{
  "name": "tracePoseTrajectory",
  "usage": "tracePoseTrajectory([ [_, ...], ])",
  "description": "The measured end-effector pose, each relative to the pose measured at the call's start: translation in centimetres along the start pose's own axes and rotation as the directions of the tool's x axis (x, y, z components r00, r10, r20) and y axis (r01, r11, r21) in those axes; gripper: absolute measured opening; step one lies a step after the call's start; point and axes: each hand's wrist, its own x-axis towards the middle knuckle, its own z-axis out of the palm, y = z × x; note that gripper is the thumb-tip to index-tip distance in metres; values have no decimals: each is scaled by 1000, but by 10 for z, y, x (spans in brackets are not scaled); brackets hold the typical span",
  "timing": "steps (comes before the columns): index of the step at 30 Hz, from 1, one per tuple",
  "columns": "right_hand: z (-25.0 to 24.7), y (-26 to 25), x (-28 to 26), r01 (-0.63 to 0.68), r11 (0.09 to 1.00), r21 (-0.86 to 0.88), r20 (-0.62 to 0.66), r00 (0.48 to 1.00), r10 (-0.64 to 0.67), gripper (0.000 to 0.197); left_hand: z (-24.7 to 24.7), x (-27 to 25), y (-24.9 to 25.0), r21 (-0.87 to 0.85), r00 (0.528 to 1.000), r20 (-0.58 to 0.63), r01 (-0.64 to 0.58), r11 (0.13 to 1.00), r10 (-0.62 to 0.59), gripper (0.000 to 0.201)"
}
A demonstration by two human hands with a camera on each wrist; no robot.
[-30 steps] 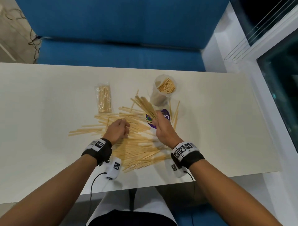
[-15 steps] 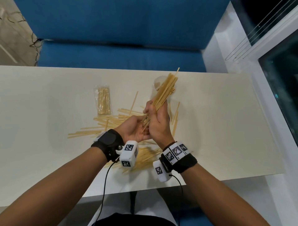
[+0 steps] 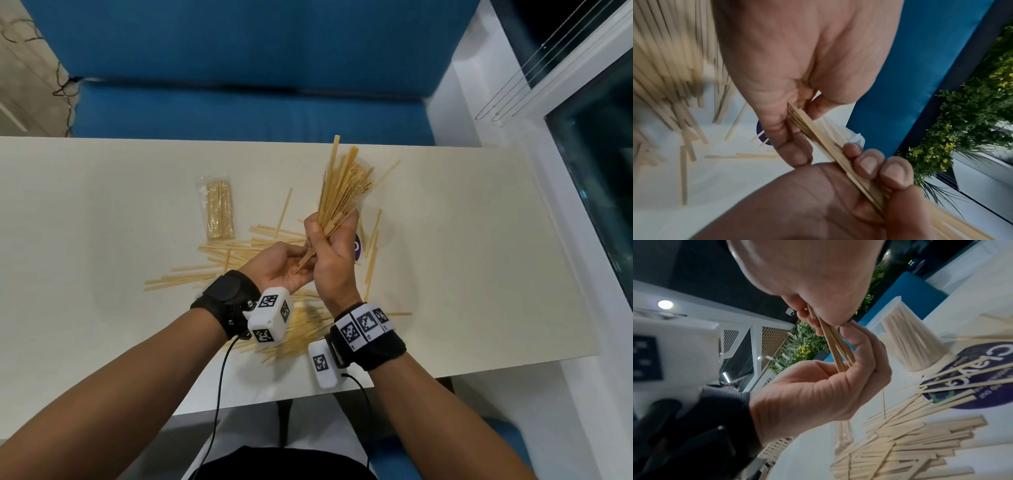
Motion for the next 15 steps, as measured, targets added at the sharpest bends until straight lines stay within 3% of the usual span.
tracePoseTrajectory([
  [5, 0, -1, 2, 46, 998, 34, -20, 999, -46, 22, 3, -3, 1, 22, 999, -43, -7, 1000, 8, 36],
  [6, 0, -3, 2, 65, 998, 20, -37, 997, -64, 20, 2, -3, 1, 34, 999, -50, -11, 999, 12, 39],
  [10, 5, -4, 0, 87, 996, 8, -116, 990, -85, 40, 0, -3, 1, 29, 996, -86, 10, 1000, -7, 42],
  [15, 11, 2, -2, 4, 996, 85, -109, 994, 5, 20, 1, -5, 3, 31, 994, -113, 4, 1000, -1, 42],
])
